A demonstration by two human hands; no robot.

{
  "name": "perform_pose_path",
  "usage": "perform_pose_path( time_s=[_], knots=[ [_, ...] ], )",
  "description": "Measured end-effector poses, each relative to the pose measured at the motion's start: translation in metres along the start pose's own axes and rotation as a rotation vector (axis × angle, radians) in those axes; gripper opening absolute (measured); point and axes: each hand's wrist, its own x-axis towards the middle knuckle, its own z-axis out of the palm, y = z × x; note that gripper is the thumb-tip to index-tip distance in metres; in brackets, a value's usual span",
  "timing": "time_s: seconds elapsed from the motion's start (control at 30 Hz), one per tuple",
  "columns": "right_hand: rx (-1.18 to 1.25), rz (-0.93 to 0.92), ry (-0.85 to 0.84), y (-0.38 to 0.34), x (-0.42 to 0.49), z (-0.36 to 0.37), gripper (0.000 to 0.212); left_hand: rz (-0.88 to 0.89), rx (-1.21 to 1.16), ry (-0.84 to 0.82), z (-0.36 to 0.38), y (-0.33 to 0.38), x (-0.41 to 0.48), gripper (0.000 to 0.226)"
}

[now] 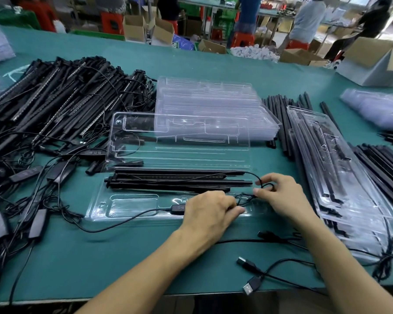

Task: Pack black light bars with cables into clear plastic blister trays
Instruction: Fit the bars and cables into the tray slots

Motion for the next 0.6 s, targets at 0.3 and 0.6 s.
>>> perform_pose_path(
  time_s=[0.3,0.6],
  knots=[
    [-0.208,-0.036,-0.19,0.004,0.007,-0.022,0.029,0.083,0.223,-0.241,-0.004,0.013,0.025,0.032],
    [0.659,0.01,-0.196,0.005,0.009,-0.004,0.013,0.168,0.237,-0.192,0.0,0.001,0.023,0.031]
  ],
)
